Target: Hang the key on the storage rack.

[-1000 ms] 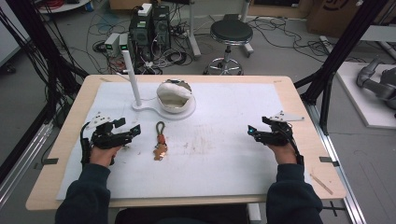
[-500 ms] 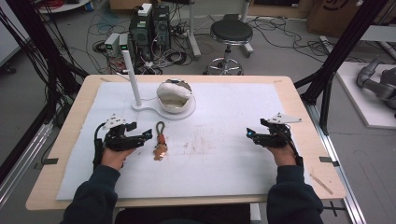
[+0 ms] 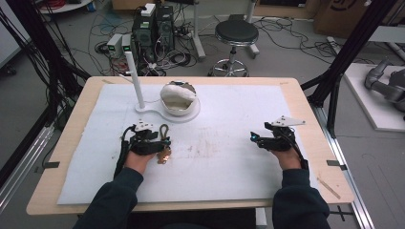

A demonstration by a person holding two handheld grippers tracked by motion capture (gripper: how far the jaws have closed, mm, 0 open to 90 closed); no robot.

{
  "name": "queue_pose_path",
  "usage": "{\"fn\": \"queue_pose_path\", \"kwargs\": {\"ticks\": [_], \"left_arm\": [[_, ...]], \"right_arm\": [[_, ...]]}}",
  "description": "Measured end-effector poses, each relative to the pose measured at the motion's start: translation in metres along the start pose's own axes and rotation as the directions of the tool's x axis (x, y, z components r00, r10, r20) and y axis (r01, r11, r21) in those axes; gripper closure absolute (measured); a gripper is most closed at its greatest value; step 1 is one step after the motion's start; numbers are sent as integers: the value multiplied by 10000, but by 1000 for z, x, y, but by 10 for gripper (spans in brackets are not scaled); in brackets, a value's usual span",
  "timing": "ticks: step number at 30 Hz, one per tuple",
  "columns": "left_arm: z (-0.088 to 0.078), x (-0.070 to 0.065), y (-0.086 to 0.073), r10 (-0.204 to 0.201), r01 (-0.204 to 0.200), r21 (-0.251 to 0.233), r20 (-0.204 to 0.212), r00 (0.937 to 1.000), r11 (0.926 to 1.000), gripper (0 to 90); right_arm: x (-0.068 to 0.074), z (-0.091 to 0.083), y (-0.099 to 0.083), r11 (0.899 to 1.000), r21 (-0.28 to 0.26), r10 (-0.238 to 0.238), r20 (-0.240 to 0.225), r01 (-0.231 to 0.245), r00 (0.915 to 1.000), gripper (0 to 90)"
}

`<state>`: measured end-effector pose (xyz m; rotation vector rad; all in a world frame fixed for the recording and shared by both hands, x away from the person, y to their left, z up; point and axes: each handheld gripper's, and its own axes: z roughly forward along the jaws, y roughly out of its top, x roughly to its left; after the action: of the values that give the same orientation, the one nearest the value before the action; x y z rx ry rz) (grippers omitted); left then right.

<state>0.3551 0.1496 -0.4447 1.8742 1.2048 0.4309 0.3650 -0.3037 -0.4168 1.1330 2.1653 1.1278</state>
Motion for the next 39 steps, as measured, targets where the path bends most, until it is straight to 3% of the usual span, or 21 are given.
{"fn": "queue_pose_path", "kwargs": {"ticks": [1,6,11,14,15,16,22,24,27,36,39], "left_arm": [[2,-2,0,63,-57,136,-424,9991,9999,398],[7,-5,-2,79,-61,397,-462,9989,9992,398],[10,-12,-3,415,-380,561,-619,9972,9977,392],[11,-19,-3,1048,-984,730,-908,9903,9925,436],[10,-21,-3,1277,-1228,701,-708,9893,9900,555],[10,-21,-3,1352,-1297,743,-730,9881,9888,555],[9,-16,-3,896,-863,670,-475,9948,9940,589],[8,-13,-3,627,-622,556,-85,9980,9965,604],[6,-14,-2,743,-750,358,209,9970,9965,706],[6,-15,-2,883,-897,332,406,9953,9954,738],[8,-16,-3,846,-857,364,293,9960,9957,726]], "right_arm": [[0,0,0,10000,20,28,-6,-28,10000,264],[-1,0,-1,9999,-28,144,-23,-144,9999,265],[0,0,-1,9998,-49,166,-70,-167,9998,265],[0,1,0,9998,-61,209,-87,-209,9997,265],[0,1,0,9999,-63,145,-86,-146,9999,265],[0,1,0,9999,-56,144,-91,-145,9999,265],[-1,0,0,9998,-90,193,-108,-194,9998,265],[-1,0,-1,9997,-122,231,-120,-232,9997,265],[-2,0,-1,9996,-180,238,-130,-240,9996,265],[-2,-1,-1,9994,-194,281,-145,-283,9995,265],[-2,-1,-1,9994,-193,279,-144,-282,9995,266]]}}
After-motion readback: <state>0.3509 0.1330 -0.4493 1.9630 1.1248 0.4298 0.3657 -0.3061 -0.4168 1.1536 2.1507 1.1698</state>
